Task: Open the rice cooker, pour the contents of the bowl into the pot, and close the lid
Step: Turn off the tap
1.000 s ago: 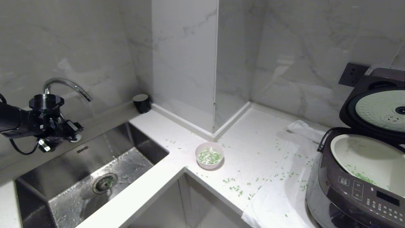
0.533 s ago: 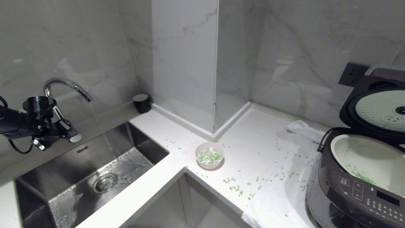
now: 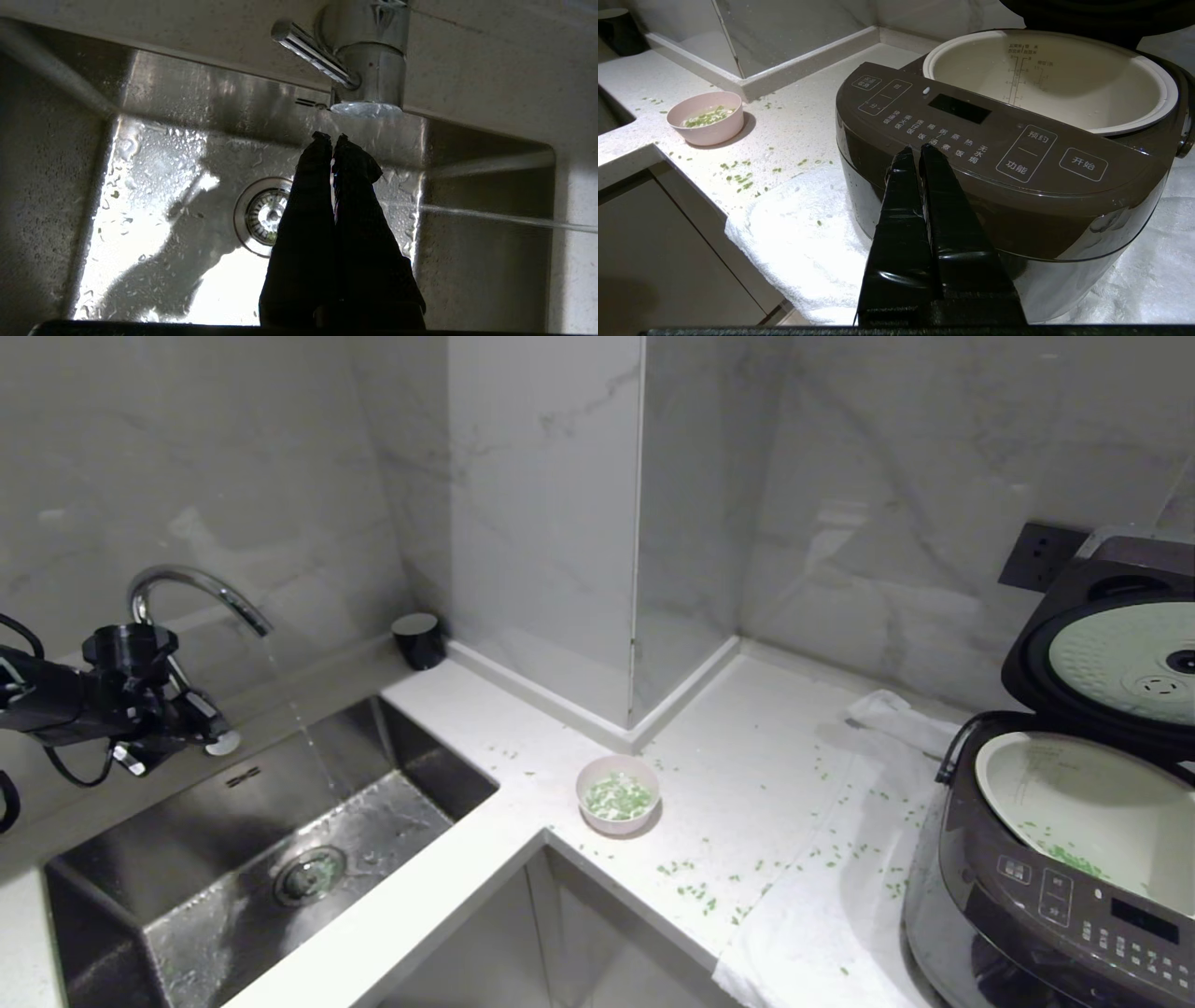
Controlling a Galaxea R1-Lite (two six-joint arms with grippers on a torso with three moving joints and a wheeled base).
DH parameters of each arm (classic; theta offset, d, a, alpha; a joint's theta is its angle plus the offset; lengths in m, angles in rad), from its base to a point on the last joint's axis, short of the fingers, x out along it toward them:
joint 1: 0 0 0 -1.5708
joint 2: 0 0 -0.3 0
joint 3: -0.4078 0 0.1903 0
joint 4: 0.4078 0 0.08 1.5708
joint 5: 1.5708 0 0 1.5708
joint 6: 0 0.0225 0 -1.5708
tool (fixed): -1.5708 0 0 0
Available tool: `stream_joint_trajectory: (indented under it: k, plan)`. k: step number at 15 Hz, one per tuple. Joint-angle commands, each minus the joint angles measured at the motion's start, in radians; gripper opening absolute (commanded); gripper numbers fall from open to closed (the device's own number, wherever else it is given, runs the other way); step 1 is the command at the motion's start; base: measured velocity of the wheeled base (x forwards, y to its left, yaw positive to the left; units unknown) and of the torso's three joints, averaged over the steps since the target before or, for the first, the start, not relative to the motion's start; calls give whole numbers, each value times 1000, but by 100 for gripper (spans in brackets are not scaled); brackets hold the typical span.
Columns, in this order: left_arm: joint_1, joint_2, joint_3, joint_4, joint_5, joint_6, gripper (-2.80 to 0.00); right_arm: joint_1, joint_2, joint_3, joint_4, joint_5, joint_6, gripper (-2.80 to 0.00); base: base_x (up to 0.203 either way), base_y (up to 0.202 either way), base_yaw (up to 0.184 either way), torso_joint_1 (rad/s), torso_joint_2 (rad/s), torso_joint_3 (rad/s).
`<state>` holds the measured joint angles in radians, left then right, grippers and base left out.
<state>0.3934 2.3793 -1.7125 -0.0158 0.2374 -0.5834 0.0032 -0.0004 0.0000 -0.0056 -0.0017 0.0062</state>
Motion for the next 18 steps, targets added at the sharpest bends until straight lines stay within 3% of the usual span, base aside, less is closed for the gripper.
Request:
stream_joint_trajectory:
  k: [1,15,18]
  plan:
    - [4,21,-14,-2,2,-4,-280,0,0,2,-1,0,0,-280,0,0,0,0,0,0]
    - [49,158,-227,-6,10,-21,-280,1,0,2,-1,0,0,-280,0,0,0,0,0,0]
    - [52,184,-239,-68,22,-25,-280,0,0,2,-1,0,0,-280,0,0,0,0,0,0]
